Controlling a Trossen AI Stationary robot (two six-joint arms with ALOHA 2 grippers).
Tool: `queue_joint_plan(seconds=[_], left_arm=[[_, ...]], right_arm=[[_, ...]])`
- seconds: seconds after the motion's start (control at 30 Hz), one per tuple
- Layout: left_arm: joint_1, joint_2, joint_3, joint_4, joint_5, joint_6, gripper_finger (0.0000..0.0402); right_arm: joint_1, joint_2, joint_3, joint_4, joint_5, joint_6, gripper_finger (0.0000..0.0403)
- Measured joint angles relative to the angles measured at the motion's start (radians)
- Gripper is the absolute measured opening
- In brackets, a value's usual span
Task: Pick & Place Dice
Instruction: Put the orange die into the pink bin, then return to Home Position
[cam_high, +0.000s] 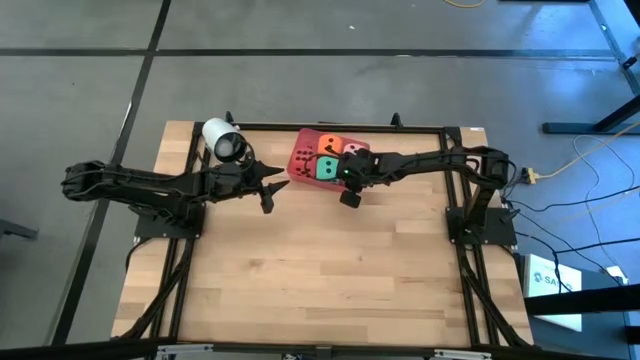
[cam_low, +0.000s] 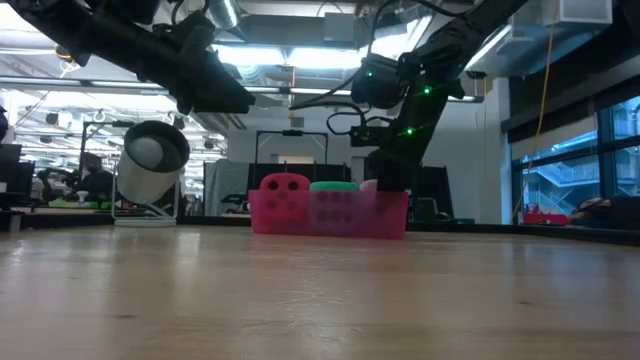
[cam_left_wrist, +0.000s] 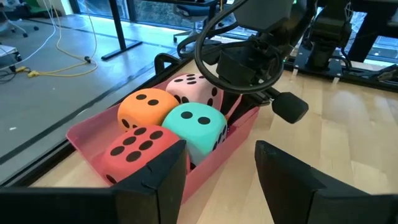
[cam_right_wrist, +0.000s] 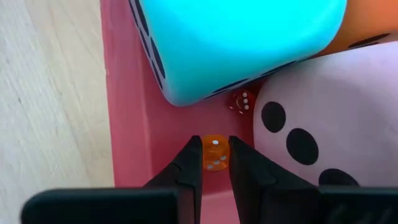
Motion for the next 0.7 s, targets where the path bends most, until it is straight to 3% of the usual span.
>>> queue_joint_plan(seconds=[0.17, 0.47, 0.7], left_arm=[[0.0, 0.0, 0.0, 0.0, 0.0, 0.0, 0.0187], [0.0, 0.0, 0.0, 0.0, 0.0, 0.0, 0.0186], [0.0, 0.0, 0.0, -0.001, -0.004, 0.0, 0.0187]], right_arm=[[0.0, 0.0, 0.0, 0.0, -0.007, 0.0, 0.0066], [-0.003, 0.0, 0.0, 0.003, -0.045, -0.004, 0.0139], [-0.009, 0.0, 0.0, 0.006, -0.033, -0.005, 0.017]])
